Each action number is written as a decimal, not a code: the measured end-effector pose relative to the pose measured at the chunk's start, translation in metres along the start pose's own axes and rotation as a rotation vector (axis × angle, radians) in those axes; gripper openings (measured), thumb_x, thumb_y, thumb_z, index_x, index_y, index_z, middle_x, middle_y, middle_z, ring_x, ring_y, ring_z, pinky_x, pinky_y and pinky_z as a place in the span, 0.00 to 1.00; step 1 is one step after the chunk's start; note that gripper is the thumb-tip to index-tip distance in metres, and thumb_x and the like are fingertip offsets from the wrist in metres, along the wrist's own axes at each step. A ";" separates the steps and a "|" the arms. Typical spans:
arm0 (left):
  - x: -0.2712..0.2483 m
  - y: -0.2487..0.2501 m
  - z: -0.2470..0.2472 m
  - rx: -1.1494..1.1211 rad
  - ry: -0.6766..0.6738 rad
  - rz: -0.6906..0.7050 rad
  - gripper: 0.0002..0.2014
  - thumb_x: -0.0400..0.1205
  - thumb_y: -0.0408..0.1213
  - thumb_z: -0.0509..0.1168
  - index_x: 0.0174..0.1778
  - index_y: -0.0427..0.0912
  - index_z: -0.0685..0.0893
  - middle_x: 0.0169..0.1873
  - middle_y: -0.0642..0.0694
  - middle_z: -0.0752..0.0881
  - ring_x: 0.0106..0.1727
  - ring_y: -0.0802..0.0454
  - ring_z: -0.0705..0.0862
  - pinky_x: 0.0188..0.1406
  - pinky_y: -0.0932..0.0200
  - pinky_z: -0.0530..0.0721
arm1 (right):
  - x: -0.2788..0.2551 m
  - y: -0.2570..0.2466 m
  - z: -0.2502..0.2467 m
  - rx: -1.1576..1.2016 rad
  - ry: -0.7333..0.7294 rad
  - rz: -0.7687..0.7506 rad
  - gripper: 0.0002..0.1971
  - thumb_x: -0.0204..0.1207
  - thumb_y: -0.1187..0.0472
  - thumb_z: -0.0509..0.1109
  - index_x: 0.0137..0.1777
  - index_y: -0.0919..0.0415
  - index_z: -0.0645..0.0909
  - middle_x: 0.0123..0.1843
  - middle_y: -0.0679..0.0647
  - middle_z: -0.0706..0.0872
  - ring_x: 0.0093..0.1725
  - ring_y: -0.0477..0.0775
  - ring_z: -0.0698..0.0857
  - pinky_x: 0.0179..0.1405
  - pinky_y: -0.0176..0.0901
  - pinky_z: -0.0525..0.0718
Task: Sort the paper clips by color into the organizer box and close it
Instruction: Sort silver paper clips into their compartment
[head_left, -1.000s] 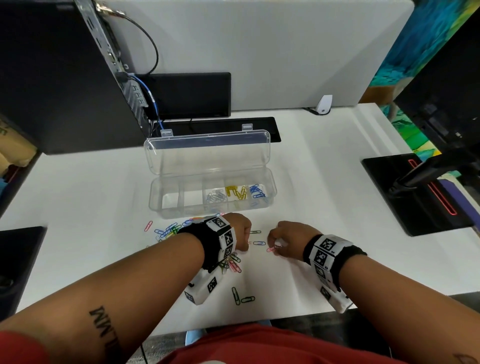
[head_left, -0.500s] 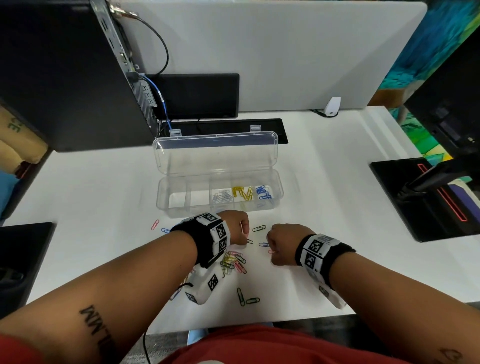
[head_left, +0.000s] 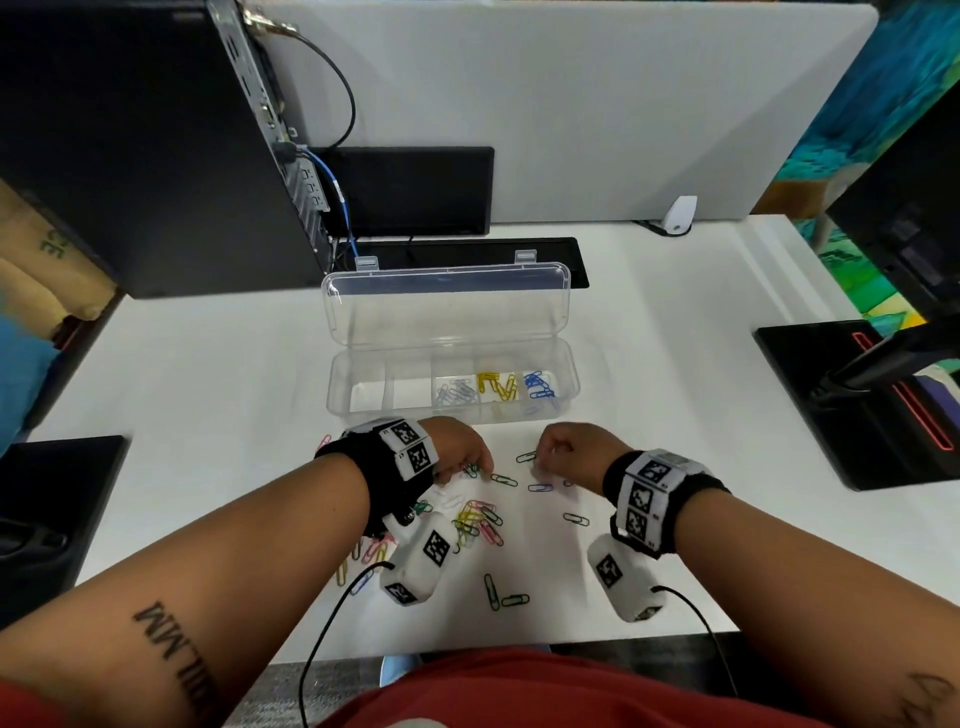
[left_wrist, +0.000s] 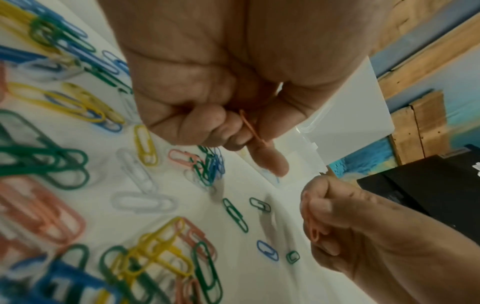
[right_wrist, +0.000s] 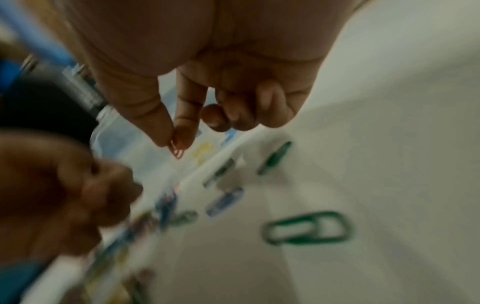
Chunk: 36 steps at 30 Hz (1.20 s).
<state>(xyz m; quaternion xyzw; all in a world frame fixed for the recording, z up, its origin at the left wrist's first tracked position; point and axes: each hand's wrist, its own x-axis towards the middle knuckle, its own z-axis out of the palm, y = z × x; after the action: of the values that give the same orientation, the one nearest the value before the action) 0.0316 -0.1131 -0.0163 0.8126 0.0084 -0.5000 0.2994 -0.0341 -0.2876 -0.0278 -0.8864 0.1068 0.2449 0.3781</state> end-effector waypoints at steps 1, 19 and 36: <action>0.002 -0.002 0.000 -0.045 0.002 -0.020 0.17 0.75 0.21 0.57 0.23 0.39 0.81 0.28 0.42 0.71 0.23 0.53 0.61 0.21 0.66 0.58 | 0.000 -0.002 -0.003 0.116 0.016 0.026 0.07 0.75 0.61 0.69 0.35 0.54 0.78 0.34 0.50 0.79 0.33 0.47 0.75 0.28 0.31 0.75; -0.018 -0.007 0.028 1.031 -0.088 0.502 0.16 0.75 0.43 0.70 0.59 0.55 0.83 0.56 0.51 0.84 0.57 0.50 0.82 0.53 0.59 0.77 | -0.012 0.006 -0.002 1.070 -0.052 0.199 0.09 0.78 0.75 0.62 0.42 0.66 0.81 0.24 0.52 0.83 0.20 0.43 0.78 0.20 0.30 0.76; -0.008 -0.012 0.030 1.020 0.030 0.618 0.09 0.80 0.43 0.63 0.51 0.48 0.86 0.52 0.51 0.85 0.54 0.49 0.83 0.48 0.60 0.76 | -0.017 0.021 0.001 1.164 0.044 0.253 0.12 0.80 0.75 0.58 0.41 0.67 0.82 0.22 0.51 0.80 0.20 0.43 0.79 0.26 0.33 0.83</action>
<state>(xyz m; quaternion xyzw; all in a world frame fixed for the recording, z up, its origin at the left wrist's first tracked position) -0.0004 -0.1161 -0.0254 0.8256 -0.4655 -0.3189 0.0026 -0.0565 -0.3014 -0.0329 -0.5189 0.3361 0.1709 0.7672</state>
